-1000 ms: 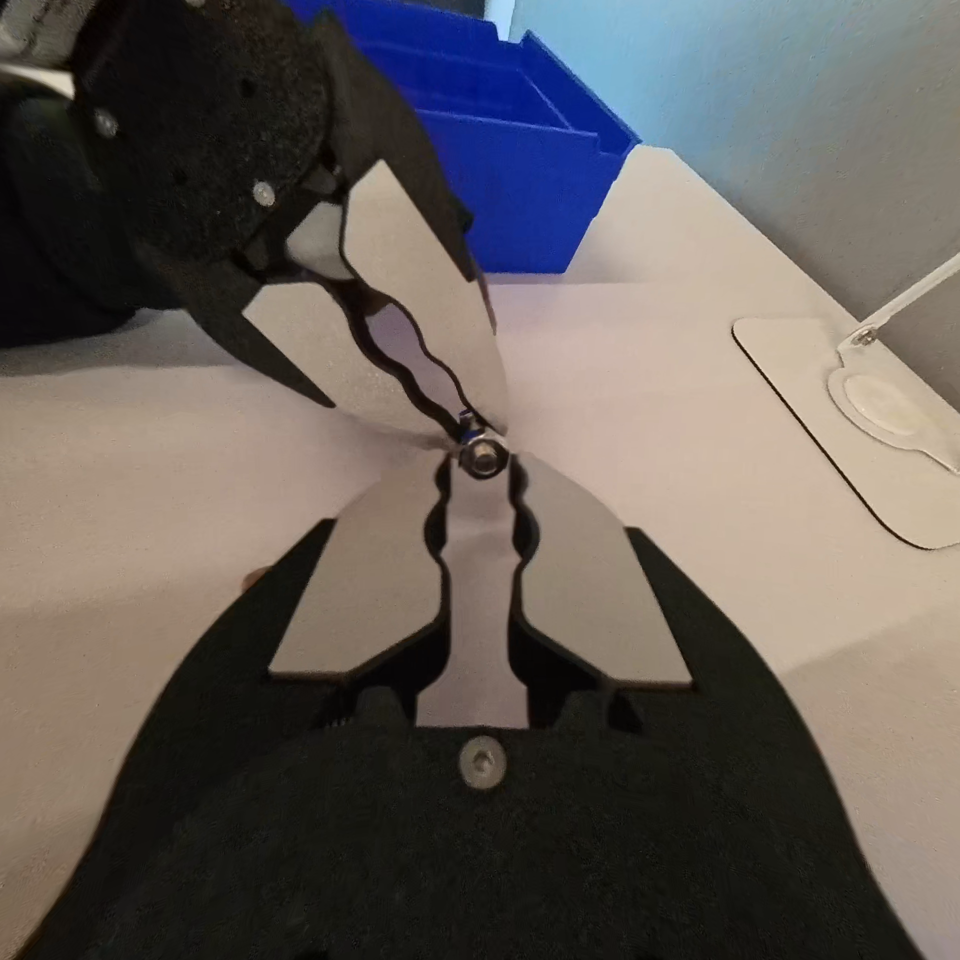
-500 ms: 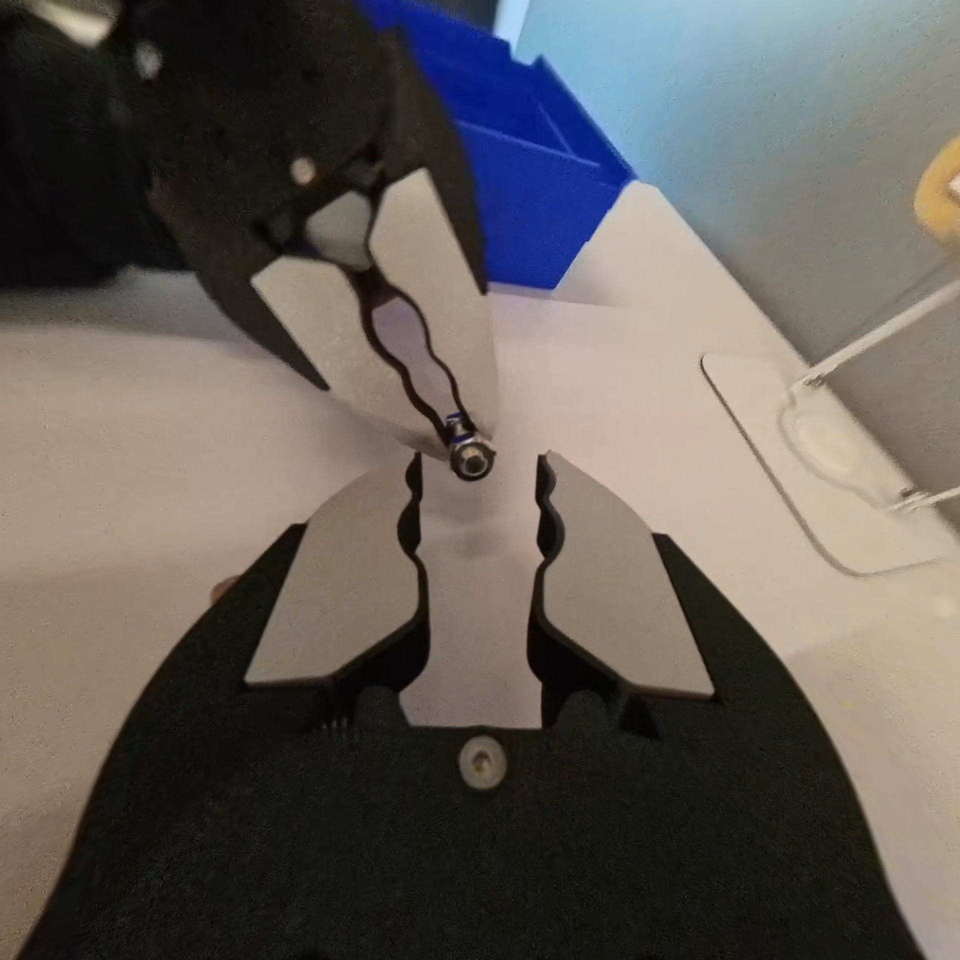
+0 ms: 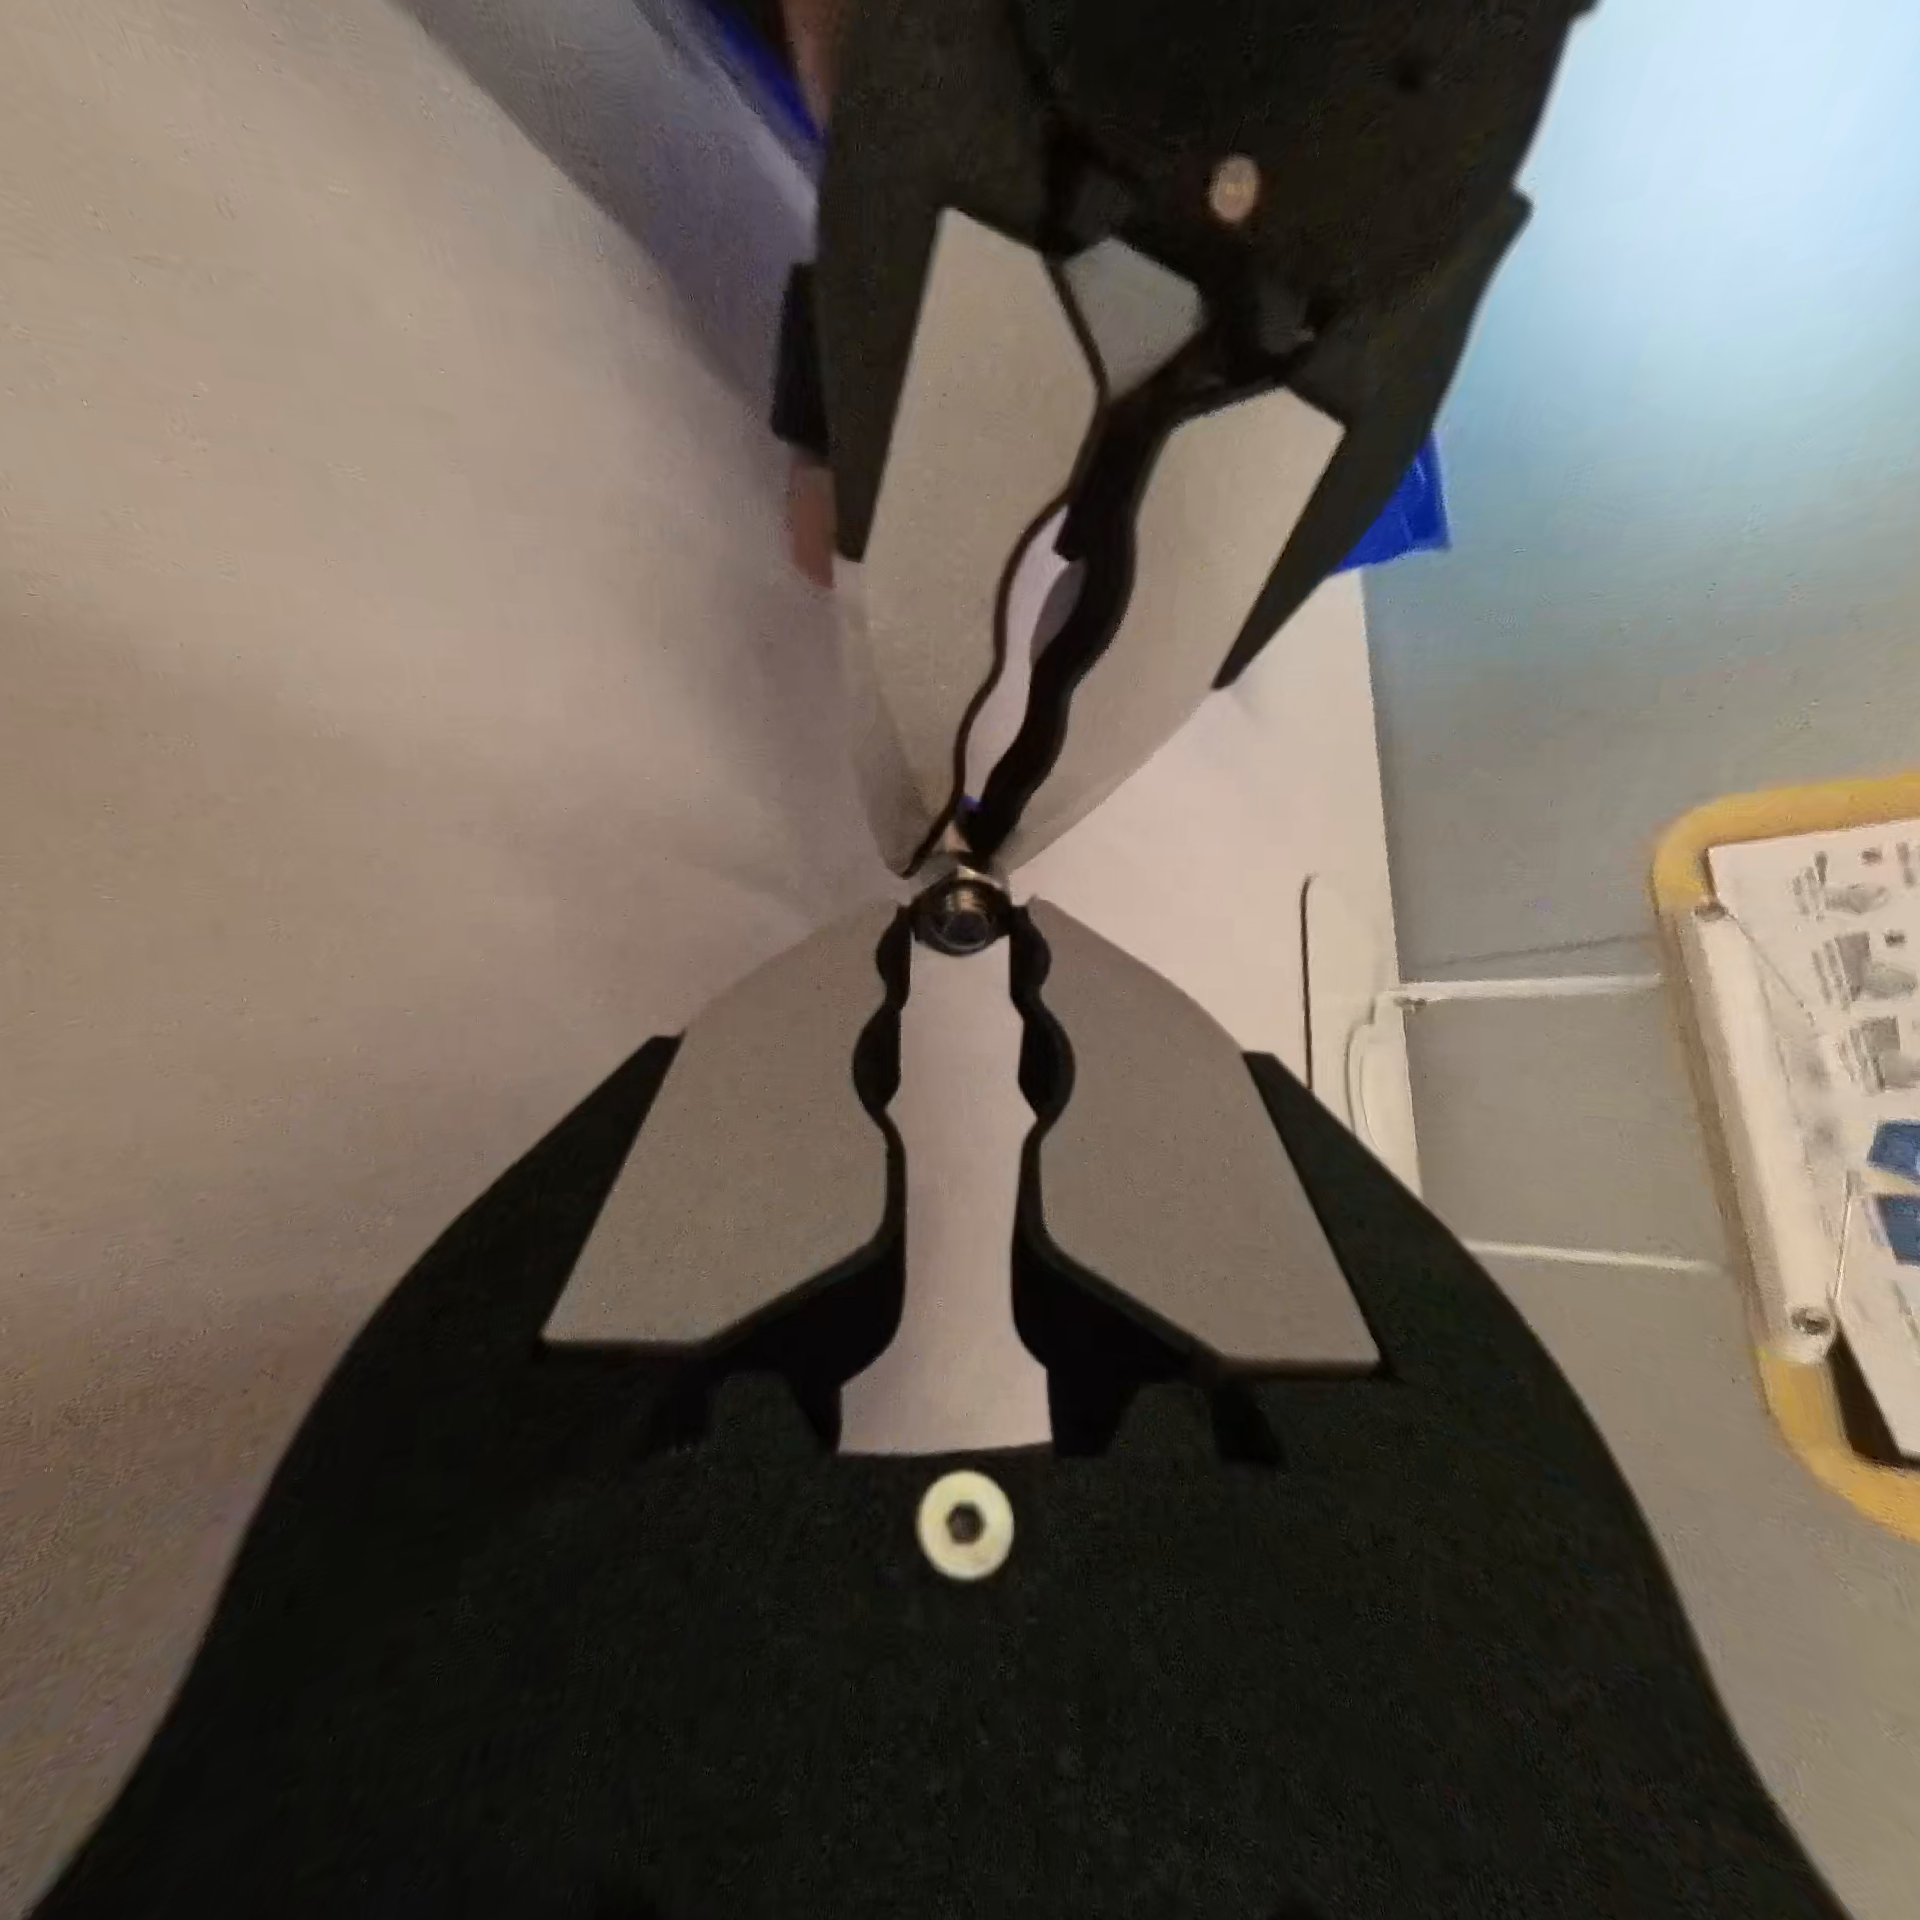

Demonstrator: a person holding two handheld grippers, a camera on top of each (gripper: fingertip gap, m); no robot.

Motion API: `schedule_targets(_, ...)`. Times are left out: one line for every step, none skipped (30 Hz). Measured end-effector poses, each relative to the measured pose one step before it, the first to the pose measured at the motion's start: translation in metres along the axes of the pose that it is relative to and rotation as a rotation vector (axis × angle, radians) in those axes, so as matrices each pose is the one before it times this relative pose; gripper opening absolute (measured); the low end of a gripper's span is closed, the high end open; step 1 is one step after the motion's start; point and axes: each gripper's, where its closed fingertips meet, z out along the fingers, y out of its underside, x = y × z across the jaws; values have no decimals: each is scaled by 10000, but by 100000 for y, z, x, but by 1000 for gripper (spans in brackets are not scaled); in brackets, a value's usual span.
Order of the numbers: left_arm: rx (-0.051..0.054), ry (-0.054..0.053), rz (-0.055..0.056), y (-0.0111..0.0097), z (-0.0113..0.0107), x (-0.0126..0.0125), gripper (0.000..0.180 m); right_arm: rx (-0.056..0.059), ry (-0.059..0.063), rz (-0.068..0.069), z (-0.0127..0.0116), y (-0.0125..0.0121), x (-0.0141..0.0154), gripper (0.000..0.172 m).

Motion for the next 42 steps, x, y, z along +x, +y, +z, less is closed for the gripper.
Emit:
schedule_targets(-3,-224,27,-53,54,-300,9,-46,21,673,2,62,375,18)
schedule_targets(35,-244,28,-117,-48,-410,9,77,-64,970,-69,-79,448,27)
schedule_targets(69,-361,77,-165,-113,-450,9,126,-74,1088,-109,-169,517,41)
schedule_targets(25,-452,101,-90,-125,-631,9,158,-126,1091,-137,-226,447,49)
schedule_targets(-25,-379,109,-4,-123,-538,9,214,-111,996,-154,-308,398,50)
schedule_targets(-12,-332,126,-15,-102,-438,9,241,-68,849,-140,-331,344,49)
schedule_targets(-6,-266,123,-16,-77,-327,9,215,-118,695,-103,-296,167,49)
schedule_targets(-4,-172,90,-27,-57,-192,9,159,-135,554,-43,-191,40,47)
schedule_targets(-9,-23,37,-29,-14,5,9,68,-47,442,20,-65,94,44)
schedule_targets(-7,-42,28,-16,2,-9,9,-8,-54,301,84,65,2,44)
schedule_targets(-15,-50,47,-6,11,-14,9,-78,-71,108,135,172,-123,41)
schedule_targets(3,53,29,-26,11,141,9,-163,21,-169,131,288,-111,34)
schedule_targets(16,158,-13,-51,13,288,9,-206,113,-518,99,325,-75,17)
schedule_targets(-48,146,-11,61,33,218,9,-164,114,-769,44,221,-178,17)
schedule_targets(-5,266,-37,31,-10,399,9,-188,16,-928,21,248,-367,17)
schedule_targets(14,449,-136,52,49,538,9,-184,-54,-1084,10,248,-556,17)
schedule_targets(22,623,-244,65,42,773,9,-120,-62,-1225,10,184,-657,17)
schedule_targets(21,533,-178,80,48,674,9,-55,53,-1260,28,95,-588,17)
schedule_targets(-8,375,-81,93,84,508,9,-61,145,-1101,54,79,-403,17)
schedule_targets(-53,179,-71,108,124,224,9,-77,197,-571,76,79,-67,17)
schedule_targets(-36,-155,2,19,102,-258,9,-112,143,207,72,160,296,18)
schedule_targets(2,-303,8,-59,55,-391,9,-49,-42,788,42,84,373,24)
schedule_targets(30,-205,21,-104,-50,-316,9,56,-58,1048,-34,-41,529,38)
schedule_targets(78,-272,74,-129,-124,-384,9,98,-47,1079,-97,-111,583,47)
schedule_targets(61,-373,74,-116,-151,-539,9,156,-95,1011,-145,-194,469,50)
schedule_targets(16,-312,60,-48,-131,-470,9,214,-160,872,-150,-284,271,50)
schedule_targets(21,-195,57,-46,-113,-302,9,212,-123,698,-119,-271,193,45)
schedule_targets(39,-216,69,-68,-80,-271,9,148,-50,546,-63,-191,182,40)
schedule_targets(-15,-147,83,-12,-34,-179,9,64,-15,438,9,-82,153,35)
schedule_targets(-46,-61,104,30,3,-19,9,-2,-63,315,78,11,-7,30)
schedule_targets(-70,-24,133,70,40,63,9,-76,-133,163,110,143,-186,25)
schedule_targets(-65,-22,149,39,55,96,9,-148,-75,-50,125,251,-185,20)
schedule_targets(-88,105,114,91,58,259,9,-217,44,-359,102,317,-104,19)
schedule_targets(-82,198,40,111,79,320,9,-240,12,-743,69,328,-281,18)
schedule_targets(-2,273,-55,24,42,392,9,-167,73,-1063,4,219,-347,18)
schedule_targets(54,341,-187,-52,23,403,9,-117,126,-1317,-35,127,-423,17)
schedule_targets(61,487,-284,-23,7,542,9,-111,120,-1458,-2,68,-548,17)
schedule_targets(31,514,-270,57,21,585,9,-65,188,-1395,49,-39,-478,17)
schedule_targets(7,282,-148,96,28,327,9,-50,304,-1043,89,-74,-177,17)
schedule_targets(-22,-31,-34,79,20,-75,9,-104,310,-399,120,50,172,18)
schedule_targets(-29,-165,-45,51,-8,-297,9,-78,168,299,107,83,358,18)
schedule_targets(31,-188,-56,-29,31,-331,9,65,46,756,-1,-38,454,19)
